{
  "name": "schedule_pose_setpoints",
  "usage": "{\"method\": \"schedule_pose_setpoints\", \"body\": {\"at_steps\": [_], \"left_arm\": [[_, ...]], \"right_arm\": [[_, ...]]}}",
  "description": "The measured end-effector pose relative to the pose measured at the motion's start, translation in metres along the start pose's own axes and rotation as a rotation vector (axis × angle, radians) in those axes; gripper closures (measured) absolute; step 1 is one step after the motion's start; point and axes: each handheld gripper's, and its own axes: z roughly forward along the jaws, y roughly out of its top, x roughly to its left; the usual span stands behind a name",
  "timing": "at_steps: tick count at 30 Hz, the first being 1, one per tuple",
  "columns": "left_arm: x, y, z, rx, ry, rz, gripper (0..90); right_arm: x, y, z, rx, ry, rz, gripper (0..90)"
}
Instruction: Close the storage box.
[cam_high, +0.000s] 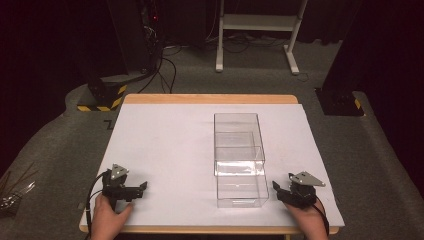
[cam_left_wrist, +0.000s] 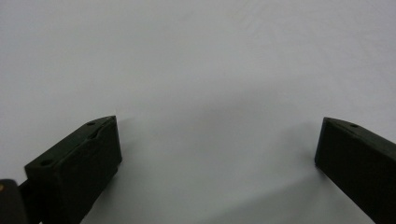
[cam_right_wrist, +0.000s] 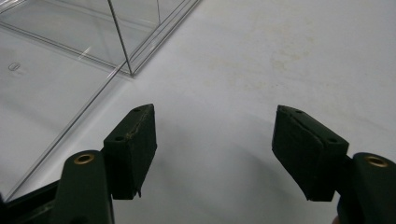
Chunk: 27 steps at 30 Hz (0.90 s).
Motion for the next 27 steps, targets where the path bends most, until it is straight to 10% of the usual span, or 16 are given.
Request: {"method": "schedule_pose_setpoints", "body": {"at_steps": [27], "left_arm": [[0.0002, 0.0001, 0.0001, 0.001, -0.001, -0.002, 0.6]], "right_arm": [[-0.0004, 0.0009, -0.0043, -0.02, 0.028, -0.003, 36.1]]}}
